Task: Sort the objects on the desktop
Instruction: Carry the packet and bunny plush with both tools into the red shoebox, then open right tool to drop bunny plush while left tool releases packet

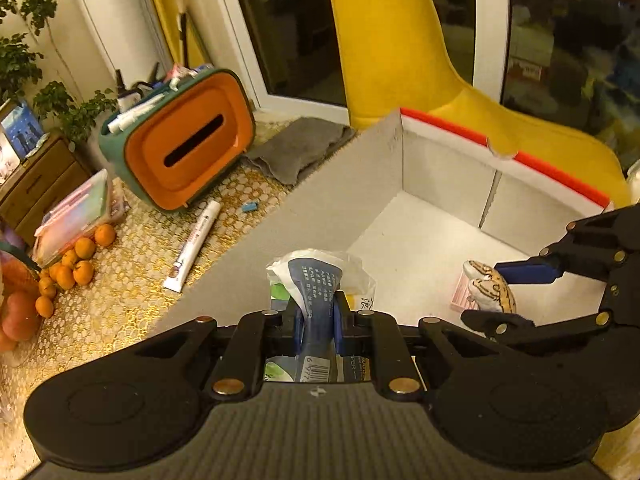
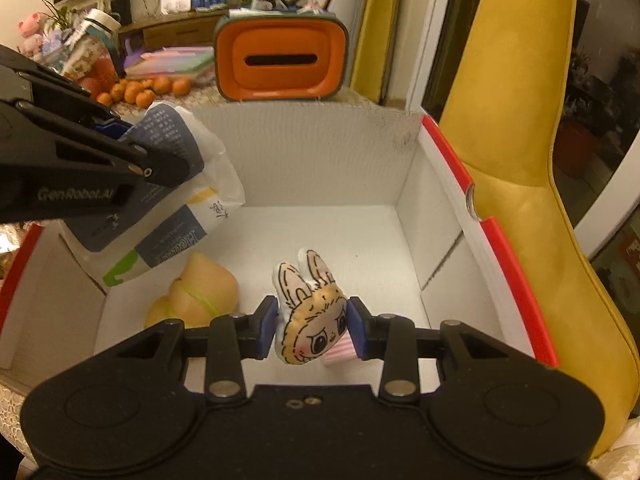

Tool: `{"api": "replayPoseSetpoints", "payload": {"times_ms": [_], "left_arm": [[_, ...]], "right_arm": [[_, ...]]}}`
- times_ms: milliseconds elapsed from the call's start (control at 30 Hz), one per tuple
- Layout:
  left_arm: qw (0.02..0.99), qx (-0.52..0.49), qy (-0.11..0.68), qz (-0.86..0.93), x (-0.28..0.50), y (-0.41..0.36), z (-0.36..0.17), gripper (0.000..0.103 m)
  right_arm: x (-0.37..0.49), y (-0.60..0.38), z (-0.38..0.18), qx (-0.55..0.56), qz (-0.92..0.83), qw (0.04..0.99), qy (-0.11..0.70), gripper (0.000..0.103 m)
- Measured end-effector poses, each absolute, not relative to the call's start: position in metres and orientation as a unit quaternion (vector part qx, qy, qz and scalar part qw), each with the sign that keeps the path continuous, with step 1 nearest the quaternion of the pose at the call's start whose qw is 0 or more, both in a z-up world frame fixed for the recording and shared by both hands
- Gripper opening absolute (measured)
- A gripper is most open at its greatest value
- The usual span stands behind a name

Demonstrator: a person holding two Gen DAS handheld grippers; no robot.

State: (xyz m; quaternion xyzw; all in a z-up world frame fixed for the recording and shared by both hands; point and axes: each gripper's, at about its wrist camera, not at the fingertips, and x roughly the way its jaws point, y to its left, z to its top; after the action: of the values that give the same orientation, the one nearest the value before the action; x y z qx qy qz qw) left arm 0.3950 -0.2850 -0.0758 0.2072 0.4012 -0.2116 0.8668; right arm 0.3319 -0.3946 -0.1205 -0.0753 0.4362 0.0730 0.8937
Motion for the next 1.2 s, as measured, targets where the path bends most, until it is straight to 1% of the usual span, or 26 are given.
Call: {"api": "replayPoseSetpoints", "payload": {"times_ms": [167,467,567,667,800,867,900,933,1067,1200], "left_arm": [[0.858,0.207,0.421,-0.209,0.402,-0.288,-0.088,0.014],[0.848,0.195,0.447,-0.207,0.405,-0.283,-0.099,0.014],[0.848,0.190,0.448,-0.209,0.404,-0.282,-0.097,0.014],[0.849,0.183,0.451,-0.207,0.403,-0.279,-0.095,0.015],[0.851,0.172,0.451,-0.209,0.399,-0.274,-0.090,0.015],[0.853,0.171,0.447,-0.208,0.396,-0.273,-0.085,0.015],[0.855,0.170,0.443,-0.206,0.395,-0.271,-0.082,0.015],[0.858,0.169,0.440,-0.205,0.393,-0.270,-0.079,0.016],[0.864,0.155,0.432,-0.207,0.387,-0.264,-0.067,0.016],[0.866,0.141,0.428,-0.215,0.377,-0.258,-0.056,0.016]], "right_arm": [[0.335,-0.399,-0.126,-0.075,0.066,0.883,0.458,0.036],[0.348,-0.395,-0.128,-0.072,0.067,0.879,0.467,0.038],[0.349,-0.395,-0.128,-0.072,0.068,0.878,0.469,0.039],[0.352,-0.394,-0.128,-0.071,0.071,0.877,0.469,0.044],[0.349,-0.393,-0.124,-0.069,0.076,0.879,0.466,0.045],[0.347,-0.392,-0.121,-0.066,0.081,0.882,0.460,0.051],[0.345,-0.392,-0.118,-0.065,0.082,0.884,0.456,0.059],[0.344,-0.391,-0.116,-0.066,0.082,0.886,0.451,0.063],[0.337,-0.390,-0.105,-0.070,0.086,0.893,0.436,0.064],[0.328,-0.391,-0.093,-0.063,0.095,0.899,0.423,0.069]]}}
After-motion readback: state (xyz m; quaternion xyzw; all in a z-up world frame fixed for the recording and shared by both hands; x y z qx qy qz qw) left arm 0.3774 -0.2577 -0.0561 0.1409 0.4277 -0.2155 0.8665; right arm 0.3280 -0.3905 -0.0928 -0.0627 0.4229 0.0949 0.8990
